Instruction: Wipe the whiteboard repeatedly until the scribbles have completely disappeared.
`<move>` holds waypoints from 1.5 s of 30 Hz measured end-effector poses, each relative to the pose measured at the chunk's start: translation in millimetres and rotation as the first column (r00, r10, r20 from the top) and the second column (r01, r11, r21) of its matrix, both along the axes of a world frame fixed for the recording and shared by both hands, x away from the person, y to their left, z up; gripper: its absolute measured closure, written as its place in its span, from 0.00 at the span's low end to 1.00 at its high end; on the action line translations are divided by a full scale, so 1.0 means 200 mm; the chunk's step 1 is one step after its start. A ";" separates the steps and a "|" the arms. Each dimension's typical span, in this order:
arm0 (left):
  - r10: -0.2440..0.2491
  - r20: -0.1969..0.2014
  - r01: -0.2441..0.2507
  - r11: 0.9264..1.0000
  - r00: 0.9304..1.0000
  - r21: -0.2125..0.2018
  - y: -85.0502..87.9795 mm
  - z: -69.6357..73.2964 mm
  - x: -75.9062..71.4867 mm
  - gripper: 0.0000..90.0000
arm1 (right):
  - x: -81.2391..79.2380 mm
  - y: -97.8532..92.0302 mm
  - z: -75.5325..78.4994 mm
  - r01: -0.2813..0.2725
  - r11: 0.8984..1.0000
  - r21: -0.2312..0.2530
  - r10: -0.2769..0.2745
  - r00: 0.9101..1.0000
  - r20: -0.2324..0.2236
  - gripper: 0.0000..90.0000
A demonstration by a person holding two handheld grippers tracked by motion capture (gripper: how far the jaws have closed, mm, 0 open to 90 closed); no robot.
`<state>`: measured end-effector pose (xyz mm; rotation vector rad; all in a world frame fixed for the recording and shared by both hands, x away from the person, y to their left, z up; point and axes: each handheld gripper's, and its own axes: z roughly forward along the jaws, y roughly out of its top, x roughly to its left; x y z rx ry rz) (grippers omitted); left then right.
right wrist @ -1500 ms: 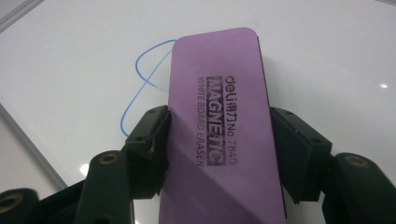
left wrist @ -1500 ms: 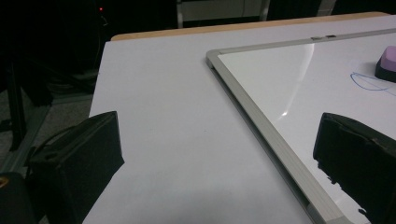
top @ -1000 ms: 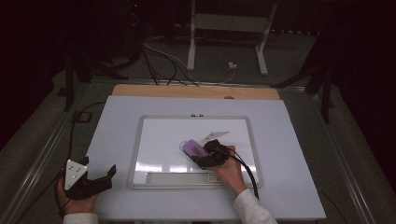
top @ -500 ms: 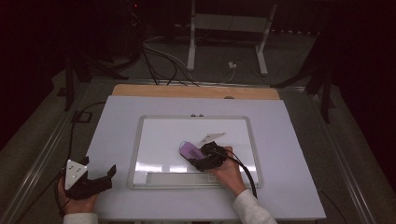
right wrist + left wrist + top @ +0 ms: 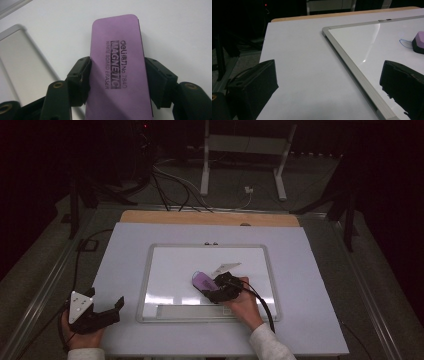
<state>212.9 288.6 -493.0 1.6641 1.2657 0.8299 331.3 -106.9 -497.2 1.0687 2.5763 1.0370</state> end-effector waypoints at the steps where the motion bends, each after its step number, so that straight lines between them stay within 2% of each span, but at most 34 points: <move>1: 0.001 0.000 -0.001 1.000 1.000 0.000 0.00 0.00 0.00 0.02 | 0.01 -0.01 0.00 0.026 1.000 -0.001 -0.026 1.000 0.003 0.45; 4: -0.001 -0.003 0.001 1.000 1.000 0.001 0.00 0.00 0.00 0.02 | 0.02 -0.01 0.00 0.044 0.999 0.008 -0.043 0.999 -0.007 0.45; 7: -0.003 -0.004 0.003 1.000 1.000 0.002 0.00 0.00 0.00 0.02 | 0.00 0.01 0.00 -0.029 0.999 0.017 0.029 0.999 -0.024 0.45; 9: -0.002 -0.002 0.002 1.000 1.000 0.003 0.00 0.00 0.00 0.02 | -0.01 0.01 0.00 -0.046 0.999 0.010 0.046 0.999 -0.014 0.45; 10: -0.001 -0.002 0.001 1.000 1.000 0.003 0.00 0.00 0.00 0.02 | 0.00 0.01 0.00 -0.040 0.999 0.015 0.040 0.999 -0.019 0.45; 13: 0.000 0.000 0.000 1.000 1.000 0.000 0.00 0.00 0.00 0.02 | 0.03 -0.01 0.00 0.036 0.999 0.008 -0.036 0.999 0.000 0.45; 17: -0.002 -0.003 0.002 1.000 1.000 0.002 0.00 0.00 0.00 0.02 | 0.08 -0.05 -0.01 0.153 0.988 0.001 -0.153 0.988 0.014 0.45; 19: -0.001 -0.002 0.001 1.000 1.000 0.001 0.00 0.00 0.00 0.02 | 0.09 -0.05 -0.01 0.177 0.984 0.005 -0.177 0.984 0.011 0.45; 21: -0.002 -0.003 0.002 1.000 1.000 0.001 0.00 0.00 0.01 0.02 | 0.09 -0.03 -0.01 0.169 0.986 -0.008 -0.169 0.985 0.025 0.45; 24: -0.004 -0.003 0.004 1.000 1.000 0.004 -0.01 0.00 0.01 0.02 | 0.07 0.01 -0.01 0.100 0.995 0.013 -0.100 0.995 -0.004 0.45; 25: -0.004 -0.002 0.004 1.000 1.000 0.004 -0.01 0.00 0.00 0.02 | 0.06 0.02 -0.01 0.071 0.997 0.016 -0.071 0.997 -0.005 0.45; 27: -0.002 -0.003 0.002 1.000 1.000 0.002 0.00 0.00 0.00 0.02 | 0.06 0.04 -0.01 0.052 0.999 0.010 -0.052 0.999 0.002 0.45; 30: -0.001 0.000 0.001 1.000 1.000 0.000 0.00 0.00 0.00 0.02 | 0.08 0.02 -0.01 0.090 0.996 0.022 -0.090 0.996 -0.006 0.45; 34: -0.003 -0.003 0.003 1.000 1.000 0.001 0.00 0.00 0.00 0.02 | 0.12 -0.01 -0.01 0.177 0.984 0.023 -0.177 0.984 -0.004 0.45; 36: -0.003 -0.003 0.003 1.000 1.000 0.001 -0.01 0.00 0.01 0.02 | 0.13 -0.01 -0.02 0.189 0.982 0.025 -0.189 0.982 -0.003 0.45; 38: -0.003 -0.004 0.003 1.000 1.000 0.001 -0.01 0.00 0.01 0.02 | 0.12 0.02 -0.01 0.169 0.986 0.014 -0.169 0.986 0.010 0.45; 40: -0.004 -0.004 0.004 1.000 1.000 0.003 -0.01 0.00 0.01 0.02 | 0.10 0.05 -0.01 0.109 0.994 0.025 -0.109 0.994 -0.009 0.45; 42: -0.004 -0.002 0.004 1.000 1.000 0.002 -0.01 0.00 0.01 0.02 | 0.08 0.09 -0.01 0.054 0.998 0.016 -0.054 0.999 -0.004 0.45; 45: -0.002 -0.002 0.002 1.000 1.000 0.001 0.00 0.00 0.00 0.02 | 0.09 0.09 -0.01 0.051 0.999 0.004 -0.051 0.999 0.004 0.45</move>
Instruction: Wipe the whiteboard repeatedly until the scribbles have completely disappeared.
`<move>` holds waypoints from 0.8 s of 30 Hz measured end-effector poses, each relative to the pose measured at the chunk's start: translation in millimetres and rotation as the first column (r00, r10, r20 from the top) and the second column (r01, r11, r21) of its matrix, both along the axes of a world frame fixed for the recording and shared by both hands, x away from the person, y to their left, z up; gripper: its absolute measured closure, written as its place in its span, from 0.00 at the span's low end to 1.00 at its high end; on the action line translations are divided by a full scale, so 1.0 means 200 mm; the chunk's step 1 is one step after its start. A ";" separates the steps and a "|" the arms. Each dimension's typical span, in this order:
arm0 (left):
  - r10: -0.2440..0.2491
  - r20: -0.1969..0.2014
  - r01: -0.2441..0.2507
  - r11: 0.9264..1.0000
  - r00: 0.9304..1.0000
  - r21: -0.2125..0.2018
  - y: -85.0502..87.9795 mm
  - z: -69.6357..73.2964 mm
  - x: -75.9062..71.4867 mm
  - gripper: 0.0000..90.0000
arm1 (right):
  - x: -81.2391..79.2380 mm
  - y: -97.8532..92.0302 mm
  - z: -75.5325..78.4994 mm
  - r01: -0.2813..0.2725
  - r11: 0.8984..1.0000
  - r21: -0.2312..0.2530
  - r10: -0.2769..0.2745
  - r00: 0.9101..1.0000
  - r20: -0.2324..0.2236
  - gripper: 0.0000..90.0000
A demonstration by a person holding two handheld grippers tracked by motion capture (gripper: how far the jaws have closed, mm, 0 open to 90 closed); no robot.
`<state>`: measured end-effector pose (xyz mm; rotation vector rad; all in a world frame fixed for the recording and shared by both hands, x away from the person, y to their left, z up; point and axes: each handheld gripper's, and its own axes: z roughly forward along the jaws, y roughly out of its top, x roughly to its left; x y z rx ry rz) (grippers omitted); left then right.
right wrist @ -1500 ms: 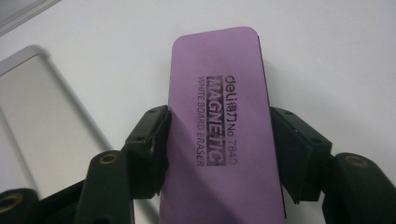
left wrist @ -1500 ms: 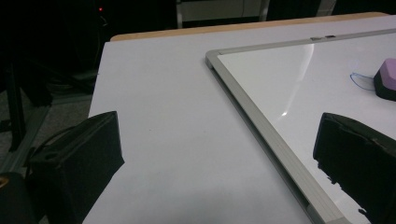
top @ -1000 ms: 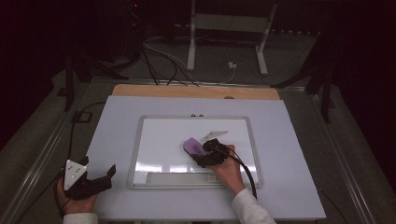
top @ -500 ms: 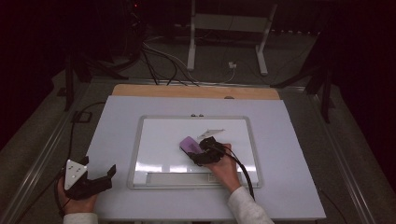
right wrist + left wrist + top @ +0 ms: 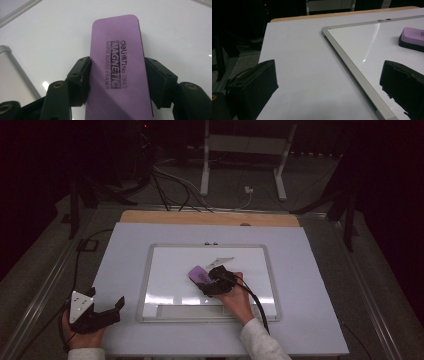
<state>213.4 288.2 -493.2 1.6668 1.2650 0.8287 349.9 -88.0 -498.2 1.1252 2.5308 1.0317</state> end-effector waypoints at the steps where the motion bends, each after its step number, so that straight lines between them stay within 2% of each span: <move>1: 0.001 0.001 -0.001 1.000 1.000 -0.002 0.00 0.00 0.00 0.02 | 0.01 -0.01 0.00 0.026 1.000 -0.009 -0.025 1.000 0.009 0.45; 4: 0.000 0.000 0.000 1.000 1.000 -0.003 0.00 0.00 0.00 0.02 | 0.06 -0.05 0.00 0.118 0.993 -0.028 -0.117 0.993 0.026 0.45; 5: 0.000 -0.001 0.000 1.000 1.000 -0.001 0.00 0.00 0.00 0.02 | 0.07 -0.06 0.00 0.141 0.990 -0.019 -0.140 0.990 0.014 0.45; 6: -0.001 -0.001 0.001 1.000 1.000 -0.002 0.00 0.00 0.00 0.02 | 0.07 -0.07 0.00 0.148 0.989 -0.008 -0.148 0.989 -0.001 0.45; 7: -0.001 -0.001 0.001 1.000 1.000 -0.002 0.00 0.00 0.00 0.02 | 0.07 -0.06 0.00 0.151 0.988 -0.012 -0.151 0.989 0.003 0.45; 8: -0.001 -0.002 0.001 1.000 1.000 -0.002 0.00 0.00 0.01 0.02 | 0.06 -0.05 0.00 0.134 0.991 -0.022 -0.133 0.991 0.015 0.45; 10: -0.002 -0.002 0.002 1.000 1.000 -0.002 0.00 0.00 0.01 0.02 | 0.04 -0.03 0.00 0.069 0.998 -0.007 -0.069 0.998 -0.007 0.45; 13: -0.003 -0.001 0.003 1.000 1.000 0.000 -0.01 0.00 0.00 0.02 | 0.01 0.02 0.00 -0.012 1.000 -0.003 0.012 1.000 -0.010 0.45; 15: -0.003 -0.001 0.003 1.000 1.000 0.002 0.00 0.00 0.00 0.02 | 0.02 0.02 0.00 -0.012 1.000 -0.008 0.012 1.000 -0.005 0.45; 16: -0.001 0.001 0.001 1.000 1.000 -0.001 0.00 0.00 0.00 0.02 | 0.03 0.01 0.00 0.008 1.000 -0.014 -0.008 1.000 0.003 0.45; 18: 0.001 0.001 -0.001 1.000 1.000 -0.004 0.00 0.00 0.00 0.02 | 0.05 -0.02 0.00 0.086 0.996 -0.030 -0.085 0.996 0.025 0.45; 20: 0.001 0.000 -0.001 1.000 1.000 -0.005 0.00 0.00 0.00 0.02 | 0.08 -0.05 0.00 0.138 0.990 -0.012 -0.138 0.990 0.007 0.45; 22: -0.002 -0.003 0.002 1.000 1.000 -0.002 0.00 0.00 0.01 0.02 | 0.07 -0.03 0.00 0.133 0.991 -0.023 -0.133 0.991 0.023 0.45; 24: -0.004 -0.004 0.004 1.000 1.000 -0.001 -0.01 0.00 0.01 0.02 | 0.05 -0.01 0.00 0.067 0.998 -0.012 -0.067 0.998 0.006 0.45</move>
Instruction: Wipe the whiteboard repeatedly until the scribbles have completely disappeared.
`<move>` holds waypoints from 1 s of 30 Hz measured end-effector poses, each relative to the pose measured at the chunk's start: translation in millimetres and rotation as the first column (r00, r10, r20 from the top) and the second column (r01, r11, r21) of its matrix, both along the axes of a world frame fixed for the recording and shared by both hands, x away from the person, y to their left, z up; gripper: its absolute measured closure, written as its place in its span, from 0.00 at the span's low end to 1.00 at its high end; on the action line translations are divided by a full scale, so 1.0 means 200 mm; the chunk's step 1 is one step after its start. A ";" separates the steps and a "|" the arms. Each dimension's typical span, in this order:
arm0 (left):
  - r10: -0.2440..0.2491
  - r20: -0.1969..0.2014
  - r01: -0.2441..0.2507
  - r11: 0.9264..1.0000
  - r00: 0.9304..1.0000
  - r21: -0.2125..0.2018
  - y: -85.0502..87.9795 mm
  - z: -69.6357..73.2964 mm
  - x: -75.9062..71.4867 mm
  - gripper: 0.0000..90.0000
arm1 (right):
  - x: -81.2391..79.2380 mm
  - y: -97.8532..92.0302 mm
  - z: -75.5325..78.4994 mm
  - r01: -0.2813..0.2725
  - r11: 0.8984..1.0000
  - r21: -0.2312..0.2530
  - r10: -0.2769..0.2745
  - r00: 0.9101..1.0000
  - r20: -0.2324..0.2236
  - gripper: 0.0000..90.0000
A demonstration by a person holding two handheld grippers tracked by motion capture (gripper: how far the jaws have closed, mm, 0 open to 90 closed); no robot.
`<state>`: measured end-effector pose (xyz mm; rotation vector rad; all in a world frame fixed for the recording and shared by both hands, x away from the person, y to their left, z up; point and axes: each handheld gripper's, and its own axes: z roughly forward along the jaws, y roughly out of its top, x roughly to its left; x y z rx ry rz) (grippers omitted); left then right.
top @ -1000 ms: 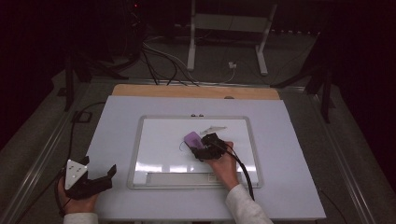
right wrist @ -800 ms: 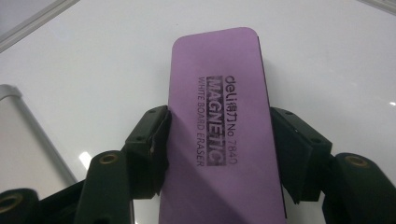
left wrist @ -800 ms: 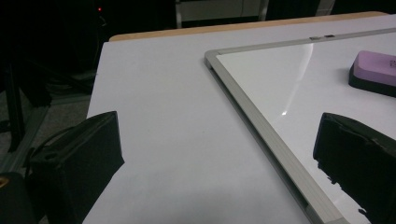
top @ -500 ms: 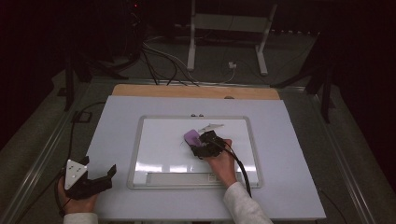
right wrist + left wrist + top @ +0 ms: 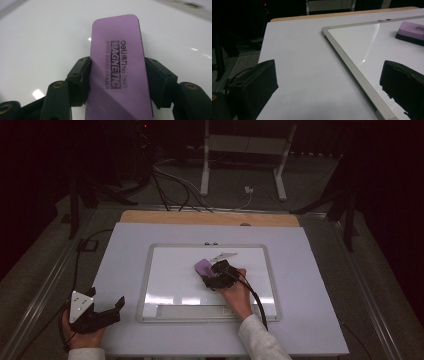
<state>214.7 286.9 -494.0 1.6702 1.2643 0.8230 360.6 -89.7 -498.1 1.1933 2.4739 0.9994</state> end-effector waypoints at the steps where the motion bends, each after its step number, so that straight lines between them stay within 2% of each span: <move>1: 0.000 0.002 0.000 1.000 1.000 0.000 0.00 0.00 0.00 0.02 | -0.01 0.01 0.00 -0.031 1.000 0.001 0.031 1.000 -0.001 0.45; 2: 0.001 0.002 -0.001 1.000 1.000 0.000 0.00 0.00 0.00 0.02 | -0.02 0.03 0.00 -0.050 0.999 -0.006 0.050 0.999 0.003 0.45; 4: 0.003 0.007 -0.003 1.000 1.000 -0.004 0.00 0.01 -0.01 0.02 | -0.01 0.03 0.01 -0.049 0.999 -0.015 0.050 0.999 0.008 0.45; 7: 0.005 0.007 -0.005 1.000 1.000 -0.006 0.01 0.01 -0.01 0.02 | 0.03 0.00 0.01 0.045 0.998 -0.037 -0.044 0.999 0.027 0.45; 9: 0.004 0.003 -0.004 1.000 1.000 -0.005 0.00 0.00 0.00 0.02 | 0.04 -0.01 0.00 0.070 0.997 -0.028 -0.070 0.997 0.019 0.45; 11: 0.001 0.002 -0.001 1.000 1.000 -0.003 0.00 0.00 0.00 0.02 | 0.02 0.01 0.01 0.038 0.999 -0.038 -0.037 0.999 0.033 0.45; 14: 0.001 0.006 -0.001 1.000 1.000 -0.001 0.00 0.01 0.00 0.02 | -0.01 0.04 0.00 -0.048 0.999 -0.002 0.048 0.999 0.003 0.45; 16: 0.003 0.008 -0.003 1.000 1.000 -0.006 0.00 0.01 -0.01 0.02 | -0.01 0.04 0.00 -0.055 0.998 -0.004 0.055 0.998 0.003 0.45; 17: 0.003 0.007 -0.003 1.000 1.000 -0.005 0.00 0.01 -0.01 0.02 | 0.00 0.03 0.00 -0.042 0.999 -0.001 0.042 0.999 0.001 0.45; 20: 0.003 0.007 -0.003 1.000 1.000 -0.006 0.01 0.01 -0.01 0.02 | 0.04 -0.01 0.00 0.066 0.998 -0.022 -0.065 0.998 0.019 0.45; 22: 0.000 0.004 0.000 1.000 1.000 -0.002 0.00 0.00 0.00 0.02 | 0.06 -0.04 0.00 0.105 0.994 -0.007 -0.105 0.994 0.005 0.45; 24: -0.001 0.003 0.001 1.000 1.000 -0.003 0.00 0.00 0.00 0.02 | 0.04 -0.03 0.00 0.075 0.997 -0.023 -0.074 0.997 0.022 0.45; 26: -0.001 0.003 0.001 1.000 1.000 -0.001 0.00 0.00 0.00 0.02 | 0.01 0.01 0.00 -0.013 1.000 -0.009 0.013 1.000 0.006 0.45; 30: 0.000 0.005 0.000 1.000 1.000 0.000 0.00 0.00 0.00 0.02 | -0.05 0.07 0.00 -0.128 0.992 0.013 0.128 0.992 -0.014 0.45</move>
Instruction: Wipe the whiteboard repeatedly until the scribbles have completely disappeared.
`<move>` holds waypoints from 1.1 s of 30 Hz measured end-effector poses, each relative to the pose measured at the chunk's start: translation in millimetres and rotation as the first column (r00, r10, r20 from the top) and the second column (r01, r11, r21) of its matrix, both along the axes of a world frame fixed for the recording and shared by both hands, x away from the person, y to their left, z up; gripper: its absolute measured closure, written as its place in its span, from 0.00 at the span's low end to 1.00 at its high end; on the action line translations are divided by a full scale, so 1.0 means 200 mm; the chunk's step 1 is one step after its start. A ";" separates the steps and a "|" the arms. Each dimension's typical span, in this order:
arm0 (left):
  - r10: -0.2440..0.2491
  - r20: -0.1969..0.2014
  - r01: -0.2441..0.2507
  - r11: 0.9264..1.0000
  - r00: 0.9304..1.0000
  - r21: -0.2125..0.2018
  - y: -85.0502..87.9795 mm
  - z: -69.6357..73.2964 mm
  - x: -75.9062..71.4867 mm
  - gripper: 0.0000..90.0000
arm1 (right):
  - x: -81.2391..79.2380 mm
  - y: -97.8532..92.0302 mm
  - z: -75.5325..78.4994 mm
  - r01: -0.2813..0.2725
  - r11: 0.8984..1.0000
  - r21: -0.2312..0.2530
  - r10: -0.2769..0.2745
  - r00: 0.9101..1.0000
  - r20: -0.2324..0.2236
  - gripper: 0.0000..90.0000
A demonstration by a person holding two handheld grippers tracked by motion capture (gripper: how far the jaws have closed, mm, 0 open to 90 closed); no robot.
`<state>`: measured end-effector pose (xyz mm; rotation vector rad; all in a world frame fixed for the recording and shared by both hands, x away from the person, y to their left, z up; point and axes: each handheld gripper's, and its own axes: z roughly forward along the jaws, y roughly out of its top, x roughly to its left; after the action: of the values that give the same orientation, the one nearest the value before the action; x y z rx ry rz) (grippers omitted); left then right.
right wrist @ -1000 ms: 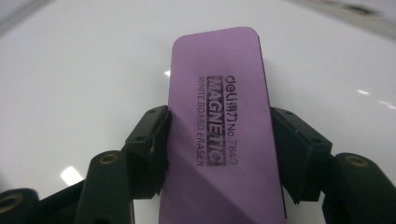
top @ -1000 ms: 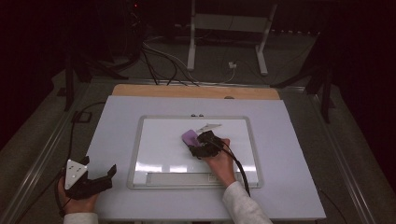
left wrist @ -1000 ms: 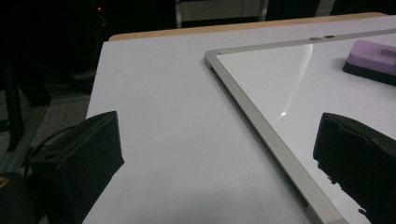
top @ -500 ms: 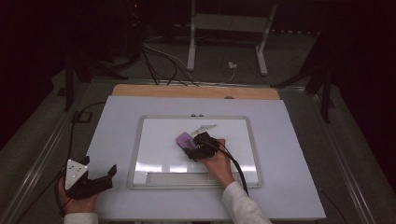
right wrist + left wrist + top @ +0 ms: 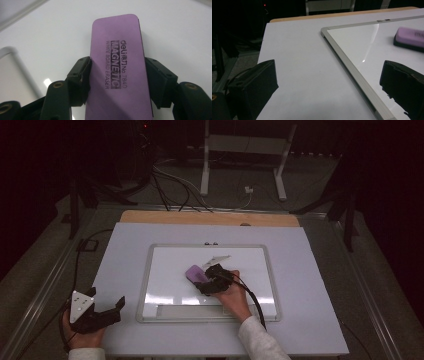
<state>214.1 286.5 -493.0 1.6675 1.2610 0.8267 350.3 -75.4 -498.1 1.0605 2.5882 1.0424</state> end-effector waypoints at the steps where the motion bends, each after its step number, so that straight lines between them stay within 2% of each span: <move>1: 0.000 -0.001 0.000 1.000 1.000 -0.001 0.00 0.00 0.00 0.02 | -0.01 0.01 0.00 -0.001 1.000 -0.009 0.001 1.000 0.009 0.45; 3: 0.000 -0.001 0.000 1.000 1.000 0.001 0.00 0.00 0.00 0.02 | 0.00 0.00 0.00 0.016 1.000 -0.008 -0.016 1.000 0.011 0.45; 5: 0.001 0.002 -0.001 1.000 1.000 -0.002 0.00 0.00 0.00 0.02 | 0.03 -0.02 0.00 0.087 0.996 -0.019 -0.087 0.996 0.030 0.45; 7: 0.002 0.001 -0.002 1.000 1.000 -0.004 0.01 0.00 0.00 0.02 | 0.07 -0.07 0.00 0.158 0.987 -0.014 -0.158 0.987 0.028 0.45; 9: 0.002 -0.001 -0.002 1.000 1.000 -0.002 0.01 0.00 0.00 0.02 | 0.09 -0.12 0.00 0.224 0.974 -0.014 -0.224 0.974 0.027 0.45; 12: 0.001 -0.001 -0.001 1.000 1.000 -0.004 0.00 0.00 0.00 0.02 | 0.10 -0.17 0.00 0.273 0.962 -0.024 -0.272 0.962 0.035 0.45; 15: -0.001 -0.001 0.001 1.000 1.000 -0.001 0.00 0.00 0.00 0.02 | 0.10 -0.21 0.00 0.292 0.956 -0.027 -0.291 0.956 0.038 0.45; 18: -0.001 -0.001 0.001 1.000 1.000 0.000 0.00 0.00 0.00 0.02 | 0.08 -0.21 0.00 0.288 0.957 -0.029 -0.287 0.957 0.041 0.45; 24: -0.004 -0.004 0.004 1.000 1.000 0.006 -0.01 0.00 0.00 0.02 | -0.04 -0.11 0.00 0.178 0.984 -0.009 -0.177 0.984 0.033 0.45; 26: -0.003 -0.003 0.003 1.000 1.000 0.006 0.00 0.00 0.00 0.02 | -0.09 -0.07 -0.01 0.139 0.990 -0.005 -0.139 0.989 0.045 0.45; 28: -0.002 -0.001 0.002 1.000 1.000 0.005 0.00 0.00 0.00 0.02 | -0.10 -0.06 -0.01 0.127 0.992 -0.007 -0.126 0.991 0.051 0.45; 30: -0.002 -0.001 0.002 1.000 1.000 0.004 0.00 0.00 0.00 0.02 | -0.09 -0.07 -0.01 0.134 0.991 0.006 -0.134 0.990 0.036 0.45; 33: -0.001 -0.003 0.001 1.000 1.000 0.002 0.00 0.00 0.00 0.02 | -0.05 -0.12 -0.01 0.187 0.982 -0.005 -0.186 0.981 0.047 0.45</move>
<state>213.8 286.7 -493.7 1.6712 1.2620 0.8250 339.6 -100.2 -499.3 1.2335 2.4002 0.9961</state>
